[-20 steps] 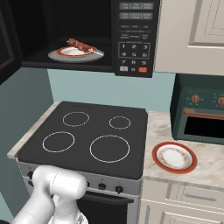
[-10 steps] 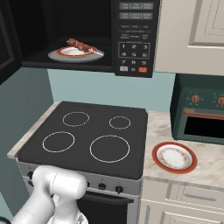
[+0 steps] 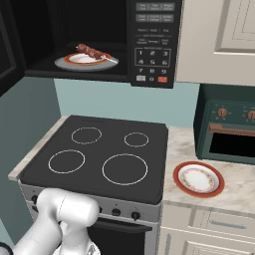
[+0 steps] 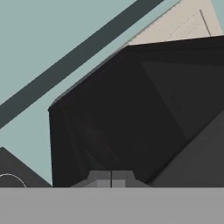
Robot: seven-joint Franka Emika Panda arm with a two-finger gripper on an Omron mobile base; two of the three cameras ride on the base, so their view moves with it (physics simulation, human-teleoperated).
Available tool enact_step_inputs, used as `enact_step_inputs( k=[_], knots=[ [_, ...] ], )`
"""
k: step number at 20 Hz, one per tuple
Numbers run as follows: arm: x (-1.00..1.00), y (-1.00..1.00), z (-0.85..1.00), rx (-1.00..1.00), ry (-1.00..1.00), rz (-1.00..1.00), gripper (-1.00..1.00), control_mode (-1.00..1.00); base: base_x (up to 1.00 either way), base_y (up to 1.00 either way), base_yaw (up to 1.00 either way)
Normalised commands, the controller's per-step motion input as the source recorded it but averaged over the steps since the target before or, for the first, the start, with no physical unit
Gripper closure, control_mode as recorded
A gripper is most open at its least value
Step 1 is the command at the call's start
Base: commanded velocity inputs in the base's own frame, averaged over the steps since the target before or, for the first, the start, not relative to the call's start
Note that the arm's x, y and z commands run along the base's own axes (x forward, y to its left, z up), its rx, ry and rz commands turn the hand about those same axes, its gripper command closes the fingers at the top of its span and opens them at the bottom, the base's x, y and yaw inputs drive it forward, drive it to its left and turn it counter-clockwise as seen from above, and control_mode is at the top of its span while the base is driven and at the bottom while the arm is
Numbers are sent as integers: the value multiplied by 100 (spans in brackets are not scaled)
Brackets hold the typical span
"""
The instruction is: Pick the kebab skewer from the counter and place it in the microwave. Then turn on the microwave.
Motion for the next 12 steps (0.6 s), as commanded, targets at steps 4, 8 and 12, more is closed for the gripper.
enact_step_inputs(
  k=[4, 8, 12],
  knots=[
    [6, 0, 0, 0, 0, -3, 100, -100, 0, 0, 0],
    [-1, -2, 0, 0, 0, -4, 100, -100, 0, 0, 0],
    [-5, -11, 0, -1, 0, -4, 100, -100, 0, 0, 0]
  ],
)
